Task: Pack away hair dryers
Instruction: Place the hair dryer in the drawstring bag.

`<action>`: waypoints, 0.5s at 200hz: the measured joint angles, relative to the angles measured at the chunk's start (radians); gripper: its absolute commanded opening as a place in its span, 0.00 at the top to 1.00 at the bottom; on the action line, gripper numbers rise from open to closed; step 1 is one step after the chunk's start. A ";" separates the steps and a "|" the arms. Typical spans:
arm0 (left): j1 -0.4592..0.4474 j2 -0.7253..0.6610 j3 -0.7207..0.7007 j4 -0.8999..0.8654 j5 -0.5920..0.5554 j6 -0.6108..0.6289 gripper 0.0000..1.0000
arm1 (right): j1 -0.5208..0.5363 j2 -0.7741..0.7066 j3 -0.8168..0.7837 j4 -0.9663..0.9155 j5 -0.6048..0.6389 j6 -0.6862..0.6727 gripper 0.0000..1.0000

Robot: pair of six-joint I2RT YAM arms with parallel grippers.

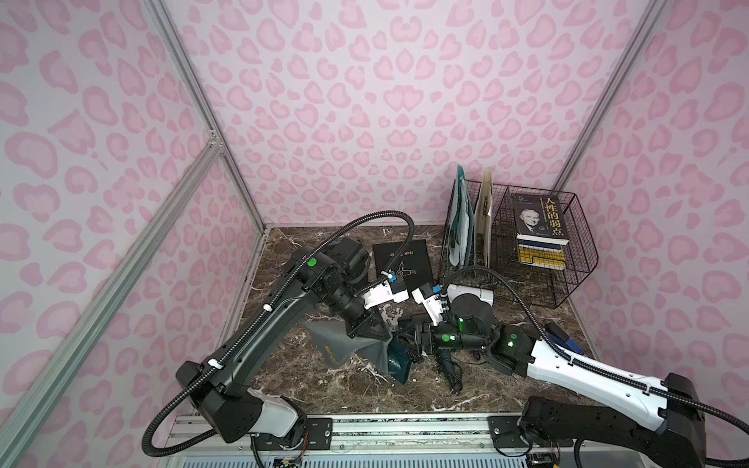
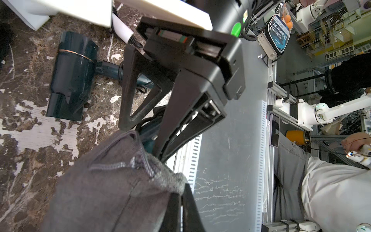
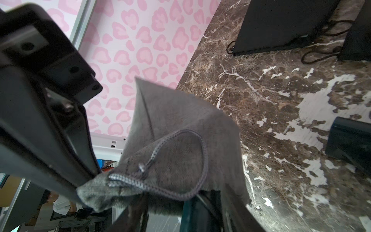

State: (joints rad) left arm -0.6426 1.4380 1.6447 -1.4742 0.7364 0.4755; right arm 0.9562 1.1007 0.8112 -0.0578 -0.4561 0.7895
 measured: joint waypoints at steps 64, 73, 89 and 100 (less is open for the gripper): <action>0.012 0.021 0.033 -0.018 -0.004 0.008 0.98 | -0.039 -0.105 -0.017 0.002 0.040 -0.023 0.41; 0.013 0.026 0.050 -0.029 -0.003 0.016 0.98 | -0.045 -0.122 -0.023 0.000 0.045 -0.024 0.41; 0.014 0.032 0.076 -0.050 0.001 0.025 0.98 | -0.048 -0.151 -0.029 -0.008 0.065 -0.036 0.46; 0.014 0.036 0.090 -0.060 0.005 0.033 0.98 | -0.048 -0.171 -0.035 -0.017 0.072 -0.042 0.49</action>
State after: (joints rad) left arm -0.6281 1.4742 1.7344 -1.5341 0.7414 0.5087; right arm 0.9085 0.9298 0.7765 -0.0746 -0.3840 0.7475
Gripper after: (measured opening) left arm 0.058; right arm 0.543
